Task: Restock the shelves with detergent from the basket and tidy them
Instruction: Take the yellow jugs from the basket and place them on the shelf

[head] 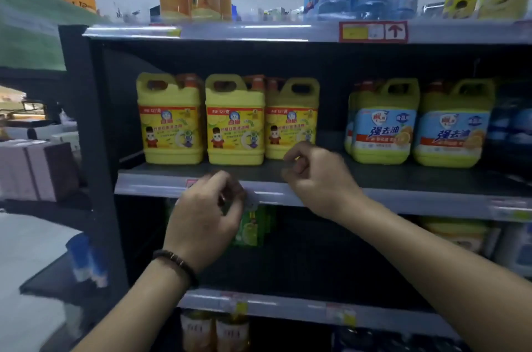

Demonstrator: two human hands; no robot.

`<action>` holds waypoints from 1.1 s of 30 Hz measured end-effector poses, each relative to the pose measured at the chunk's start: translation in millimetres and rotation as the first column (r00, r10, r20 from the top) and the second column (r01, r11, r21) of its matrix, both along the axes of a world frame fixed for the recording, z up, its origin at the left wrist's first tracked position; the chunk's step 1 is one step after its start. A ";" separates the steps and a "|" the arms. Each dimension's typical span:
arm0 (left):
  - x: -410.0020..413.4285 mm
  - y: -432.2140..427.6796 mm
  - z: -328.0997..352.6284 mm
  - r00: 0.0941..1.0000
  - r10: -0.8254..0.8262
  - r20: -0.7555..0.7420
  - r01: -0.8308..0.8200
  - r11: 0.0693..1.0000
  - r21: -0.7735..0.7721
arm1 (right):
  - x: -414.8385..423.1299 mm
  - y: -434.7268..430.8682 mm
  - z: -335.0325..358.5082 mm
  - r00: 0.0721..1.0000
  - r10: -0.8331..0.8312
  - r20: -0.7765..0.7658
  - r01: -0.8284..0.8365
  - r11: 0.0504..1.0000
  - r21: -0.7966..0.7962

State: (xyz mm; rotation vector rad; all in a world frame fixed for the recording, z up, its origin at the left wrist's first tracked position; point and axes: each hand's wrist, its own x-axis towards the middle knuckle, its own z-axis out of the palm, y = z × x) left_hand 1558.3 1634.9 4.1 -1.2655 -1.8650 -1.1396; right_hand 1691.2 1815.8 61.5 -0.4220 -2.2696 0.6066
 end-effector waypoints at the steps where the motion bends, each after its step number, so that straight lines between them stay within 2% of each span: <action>1: 15.2 -7.7 -15.4 0.999 0.006 0.032 -0.007 0.999 0.033 | 15.3 -4.9 -9.8 1.000 -0.003 0.007 0.003 1.000 -0.010; 3: 42.0 -21.7 -52.5 0.990 -0.019 0.142 0.008 0.997 0.080 | 44.6 -16.1 -34.1 0.999 0.022 0.037 -0.019 0.998 -0.065; 6: 66.9 -35.7 -125.9 0.935 -0.001 0.354 0.001 1.000 0.000 | 87.4 -28.1 -94.7 0.995 0.068 0.067 -0.052 0.976 -0.212; 9: 73.1 -48.0 -208.0 0.763 0.089 0.640 0.020 0.987 -0.161 | 122.2 -45.9 -174.0 0.992 0.068 0.102 -0.024 0.926 -0.377; 13: 90.3 -58.9 -313.7 0.589 0.268 0.763 0.131 0.900 -0.416 | 154.5 -66.0 -303.9 0.969 0.021 0.247 0.121 0.830 -0.545; 16: 111.2 -60.6 -373.8 0.497 0.372 0.784 0.226 0.817 -0.531 | 166.2 -78.2 -394.1 0.928 -0.013 0.372 0.241 0.783 -0.574; 18: 128.3 -59.1 -404.7 0.472 0.470 0.746 0.279 0.723 -0.632 | 175.0 -90.7 -440.6 0.900 -0.007 0.437 0.321 0.689 -0.650; 21: 141.9 -58.6 -436.9 0.521 0.566 0.639 0.311 0.571 -0.760 | 196.3 -115.2 -497.8 0.885 0.031 0.465 0.373 0.550 -0.747; 24: 131.3 -59.0 -454.3 0.570 0.551 0.609 0.363 0.496 -0.789 | 206.2 -137.5 -526.6 0.855 0.107 0.507 0.412 0.453 -0.790; 25: 126.5 -57.8 -454.9 0.564 0.542 0.622 0.395 0.485 -0.780 | 204.8 -142.0 -530.3 0.842 0.132 0.523 0.420 0.449 -0.789; 27: 119.3 -54.0 -453.8 0.561 0.514 0.649 0.424 0.495 -0.759 | 200.8 -144.6 -534.4 0.815 0.165 0.556 0.417 0.499 -0.760; 29: 116.7 -52.1 -456.0 0.597 0.513 0.617 0.385 0.492 -0.781 | 202.0 -143.2 -537.5 0.798 0.170 0.578 0.413 0.545 -0.730; 33: 117.0 -49.6 -464.4 0.558 0.539 0.631 0.352 0.535 -0.768 | 210.2 -137.5 -546.8 0.765 0.114 0.634 0.497 0.522 -0.694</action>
